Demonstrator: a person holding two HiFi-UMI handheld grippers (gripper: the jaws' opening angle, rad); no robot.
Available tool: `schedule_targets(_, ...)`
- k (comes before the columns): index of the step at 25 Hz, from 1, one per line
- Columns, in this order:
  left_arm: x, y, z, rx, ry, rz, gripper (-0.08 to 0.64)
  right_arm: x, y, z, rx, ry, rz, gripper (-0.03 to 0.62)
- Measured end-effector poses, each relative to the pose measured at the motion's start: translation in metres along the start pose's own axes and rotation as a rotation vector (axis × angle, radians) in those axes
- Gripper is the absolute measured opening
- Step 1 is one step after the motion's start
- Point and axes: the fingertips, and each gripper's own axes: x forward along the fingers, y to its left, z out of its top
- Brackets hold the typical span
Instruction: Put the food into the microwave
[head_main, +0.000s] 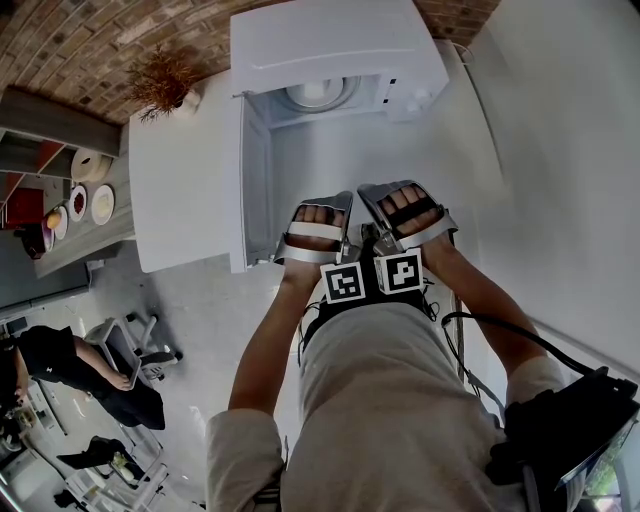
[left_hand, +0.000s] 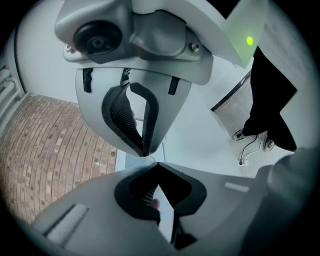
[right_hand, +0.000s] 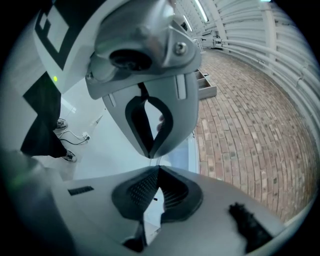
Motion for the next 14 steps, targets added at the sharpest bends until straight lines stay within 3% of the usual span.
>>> schedule_targets(14,0.0021,0.0020,0.0015,-0.016,0.010,-0.003,0.006,-0.0008,0.0022,-0.0026,-0.004,-0.003,0.005,0.006)
